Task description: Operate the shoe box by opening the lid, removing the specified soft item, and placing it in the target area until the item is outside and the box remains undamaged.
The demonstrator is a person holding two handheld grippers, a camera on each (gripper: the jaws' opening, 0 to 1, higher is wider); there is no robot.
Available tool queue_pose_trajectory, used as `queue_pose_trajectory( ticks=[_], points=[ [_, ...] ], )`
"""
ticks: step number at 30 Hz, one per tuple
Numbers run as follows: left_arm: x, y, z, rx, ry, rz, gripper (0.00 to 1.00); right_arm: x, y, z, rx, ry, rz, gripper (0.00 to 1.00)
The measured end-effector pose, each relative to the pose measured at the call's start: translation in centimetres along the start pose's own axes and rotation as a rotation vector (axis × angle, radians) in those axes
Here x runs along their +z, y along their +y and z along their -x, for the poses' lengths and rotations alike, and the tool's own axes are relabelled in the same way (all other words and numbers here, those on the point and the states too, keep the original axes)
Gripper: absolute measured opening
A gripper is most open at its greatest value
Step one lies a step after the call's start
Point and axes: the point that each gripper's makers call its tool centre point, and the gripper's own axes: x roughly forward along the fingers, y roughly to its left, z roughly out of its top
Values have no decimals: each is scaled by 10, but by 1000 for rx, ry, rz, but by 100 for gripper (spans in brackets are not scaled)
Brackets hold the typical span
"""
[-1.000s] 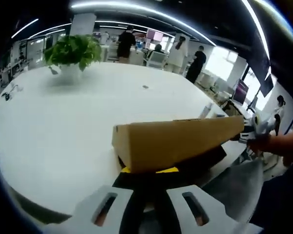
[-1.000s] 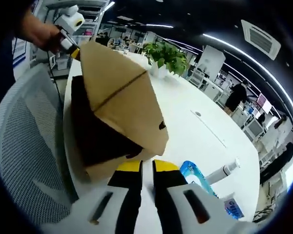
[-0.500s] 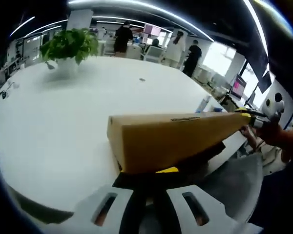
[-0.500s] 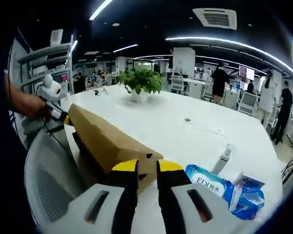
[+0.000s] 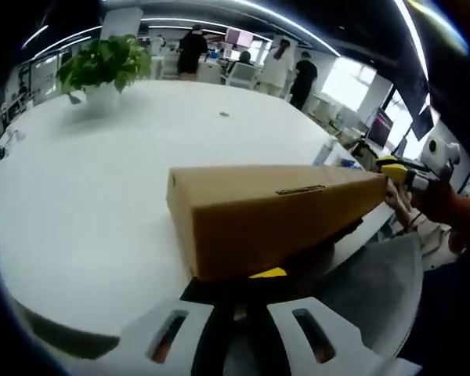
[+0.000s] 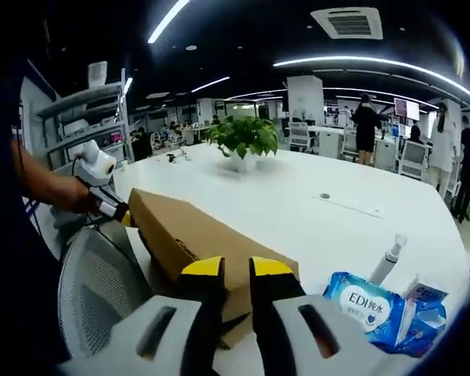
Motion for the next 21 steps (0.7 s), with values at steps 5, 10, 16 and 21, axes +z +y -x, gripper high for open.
queue_pose_trajectory(
  ticks=[5, 10, 16, 21],
  points=[
    [-6, 1, -2, -12, 32, 16, 0, -6, 2, -2, 5, 19, -14, 10],
    [-11, 0, -3, -31, 64, 48, 0, -12, 5, -5, 10, 32, -18, 10],
    [-18, 0, -6, -40, 107, 76, 0, -19, 6, -8, 17, 52, -9, 9],
    [-20, 2, -5, -45, 116, 130, 0, -24, 5, -9, 24, 62, -13, 9]
  ],
)
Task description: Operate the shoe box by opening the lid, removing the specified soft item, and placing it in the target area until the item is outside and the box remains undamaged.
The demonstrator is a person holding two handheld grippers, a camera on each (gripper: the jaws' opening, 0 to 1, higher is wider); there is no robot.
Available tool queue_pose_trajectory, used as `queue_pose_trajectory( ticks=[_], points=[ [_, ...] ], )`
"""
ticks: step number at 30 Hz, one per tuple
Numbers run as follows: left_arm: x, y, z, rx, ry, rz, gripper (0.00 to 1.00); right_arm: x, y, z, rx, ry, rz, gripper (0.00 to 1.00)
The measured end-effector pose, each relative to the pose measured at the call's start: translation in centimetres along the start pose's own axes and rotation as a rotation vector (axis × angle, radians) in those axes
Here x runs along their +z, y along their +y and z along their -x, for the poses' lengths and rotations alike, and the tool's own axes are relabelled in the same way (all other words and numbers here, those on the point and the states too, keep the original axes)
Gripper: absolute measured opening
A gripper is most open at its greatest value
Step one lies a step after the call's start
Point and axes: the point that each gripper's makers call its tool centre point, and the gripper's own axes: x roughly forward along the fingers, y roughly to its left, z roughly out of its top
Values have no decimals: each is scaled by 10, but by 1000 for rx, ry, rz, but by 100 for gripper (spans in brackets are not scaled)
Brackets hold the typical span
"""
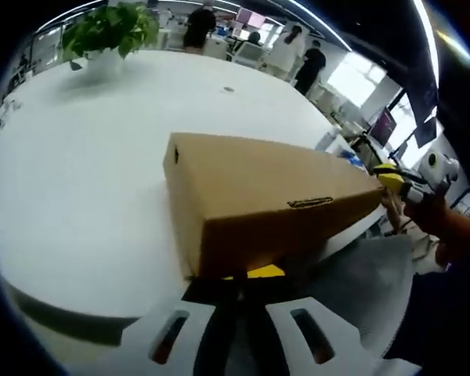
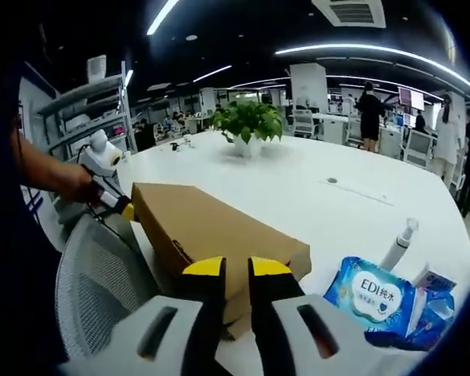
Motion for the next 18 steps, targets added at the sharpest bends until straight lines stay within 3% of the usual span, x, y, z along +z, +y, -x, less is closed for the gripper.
queue_pose_trajectory(
  ticks=[3, 5, 14, 18],
  points=[
    [-5, -8, 1, -40, 39, 55, 0, -1, 0, -1, 2, 3, 0, 9],
    [1, -12, 2, -55, 18, 69, 0, -3, 0, -1, 4, 14, 9, 9],
    [-4, -4, -4, -27, 55, 38, 0, -9, 2, -4, 12, 23, 11, 8],
    [-2, -15, 4, -55, 63, 37, 0, -13, 2, -4, 13, 34, 13, 8]
  ],
)
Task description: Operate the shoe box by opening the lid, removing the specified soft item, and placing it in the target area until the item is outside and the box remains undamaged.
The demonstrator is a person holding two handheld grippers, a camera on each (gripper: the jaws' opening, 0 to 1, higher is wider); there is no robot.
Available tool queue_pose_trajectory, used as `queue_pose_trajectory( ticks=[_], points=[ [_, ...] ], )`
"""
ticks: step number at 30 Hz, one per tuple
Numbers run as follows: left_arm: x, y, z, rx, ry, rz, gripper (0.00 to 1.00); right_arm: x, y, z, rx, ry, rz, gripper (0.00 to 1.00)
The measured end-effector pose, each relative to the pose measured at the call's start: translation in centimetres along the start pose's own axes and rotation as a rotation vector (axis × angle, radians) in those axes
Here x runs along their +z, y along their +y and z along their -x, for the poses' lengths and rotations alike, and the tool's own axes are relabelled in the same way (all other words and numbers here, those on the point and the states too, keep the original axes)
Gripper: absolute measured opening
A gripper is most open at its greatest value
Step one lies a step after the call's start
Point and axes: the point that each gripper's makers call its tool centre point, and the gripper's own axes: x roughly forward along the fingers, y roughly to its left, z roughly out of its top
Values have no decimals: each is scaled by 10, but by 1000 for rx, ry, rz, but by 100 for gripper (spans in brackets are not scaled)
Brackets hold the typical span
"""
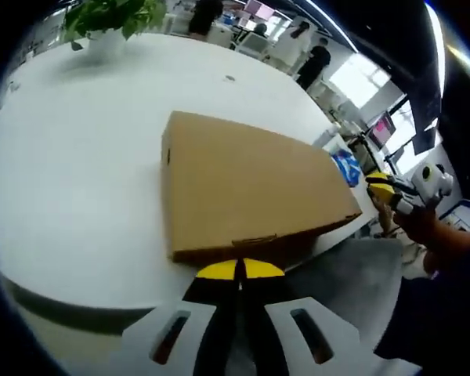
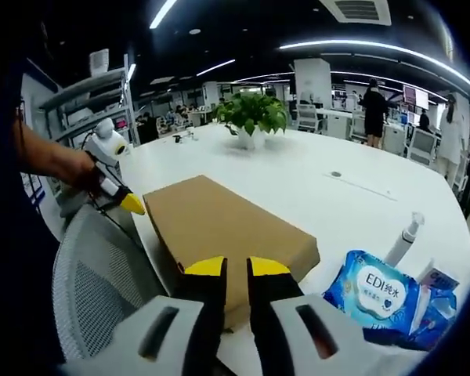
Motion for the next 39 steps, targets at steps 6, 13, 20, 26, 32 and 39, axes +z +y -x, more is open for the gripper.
queue_pose_trajectory(
  ticks=[6, 13, 20, 26, 32, 39],
  points=[
    [36, -17, 26, 9, -112, -95, 0, 6, -3, 0, -13, -13, 10, 10],
    [65, 5, 25, 122, -228, -263, 14, -2, 2, -9, 5, 8, 11, 19],
    [46, 17, 10, 132, -176, -365, 22, -22, 9, -11, 24, 66, 45, 22],
    [38, 22, 2, 131, -149, -370, 22, -34, 8, -10, 19, 100, 65, 20],
    [35, 25, -3, 127, -136, -371, 22, -45, 8, -11, 18, 127, 78, 20],
    [32, 25, -5, 122, -136, -373, 22, -51, 6, -12, 18, 139, 87, 18]
  ],
)
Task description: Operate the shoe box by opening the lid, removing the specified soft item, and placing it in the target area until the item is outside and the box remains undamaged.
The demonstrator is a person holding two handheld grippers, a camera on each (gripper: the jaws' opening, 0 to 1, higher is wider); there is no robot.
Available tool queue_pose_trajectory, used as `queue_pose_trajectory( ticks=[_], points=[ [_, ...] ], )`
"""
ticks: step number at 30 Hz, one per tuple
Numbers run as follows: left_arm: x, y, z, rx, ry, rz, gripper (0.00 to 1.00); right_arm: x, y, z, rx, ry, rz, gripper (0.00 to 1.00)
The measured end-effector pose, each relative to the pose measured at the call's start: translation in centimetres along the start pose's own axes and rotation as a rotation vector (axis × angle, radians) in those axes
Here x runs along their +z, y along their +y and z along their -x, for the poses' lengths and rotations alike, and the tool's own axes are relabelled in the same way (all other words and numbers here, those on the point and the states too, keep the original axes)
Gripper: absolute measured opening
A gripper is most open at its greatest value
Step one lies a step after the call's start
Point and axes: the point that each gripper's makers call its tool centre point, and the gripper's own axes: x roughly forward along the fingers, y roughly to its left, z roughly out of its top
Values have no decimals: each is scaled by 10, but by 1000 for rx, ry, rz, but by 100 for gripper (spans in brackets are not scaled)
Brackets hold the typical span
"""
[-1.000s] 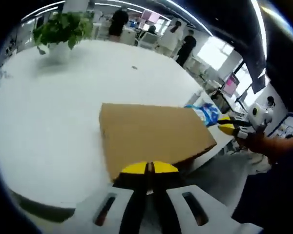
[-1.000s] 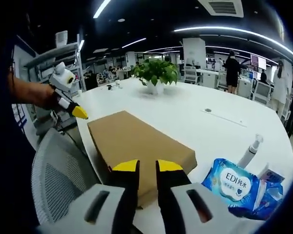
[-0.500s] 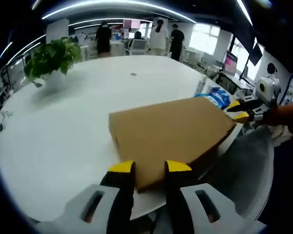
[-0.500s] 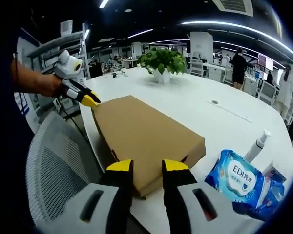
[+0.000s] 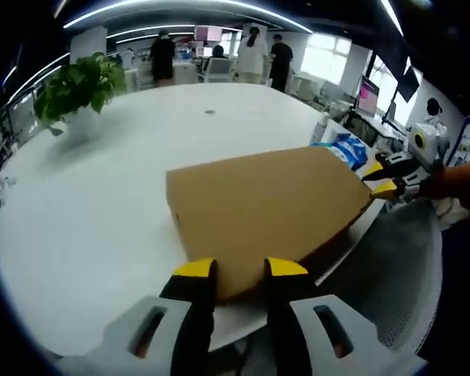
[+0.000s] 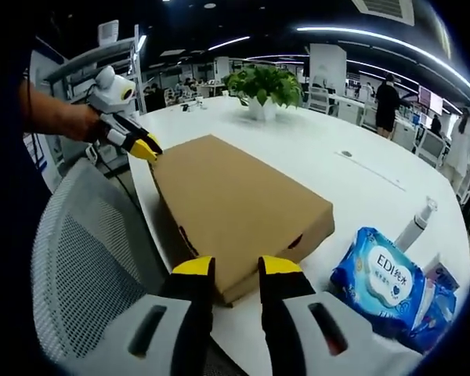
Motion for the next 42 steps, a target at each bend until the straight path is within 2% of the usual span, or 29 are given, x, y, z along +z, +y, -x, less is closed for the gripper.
queue_pose_trajectory(
  ticks=[8, 9, 13, 16, 22, 27, 32, 36, 39, 42],
  points=[
    [-1, -1, 2, 1, 3, 4, 23, 1, 1, 1, -1, 12, 5, 20],
    [1, -1, 4, 6, -6, 2, 24, 5, 1, 4, -9, -5, 0, 21],
    [6, 1, 12, 12, -35, -8, 28, 4, 2, 7, -8, 0, 2, 24],
    [-1, 3, 15, 12, -23, -45, 33, -1, 4, 8, -1, 15, -2, 30],
    [-13, 5, 16, 5, 3, -34, 36, -16, 13, 8, 24, 55, -11, 34],
    [-20, -2, 14, -9, 27, -56, 36, -17, 17, 5, 38, 71, 19, 33],
    [-25, 0, 10, 7, 52, -87, 35, -20, 17, 3, 39, 88, 32, 29],
    [-27, 1, 9, 17, 61, -109, 33, -23, 12, 3, 15, 104, 34, 24],
    [-30, 1, 8, 18, 69, -95, 30, -25, 9, 1, -3, 117, 47, 20],
    [-30, -1, 7, 17, 73, -99, 29, -24, 5, 0, -16, 119, 48, 19]
  ],
)
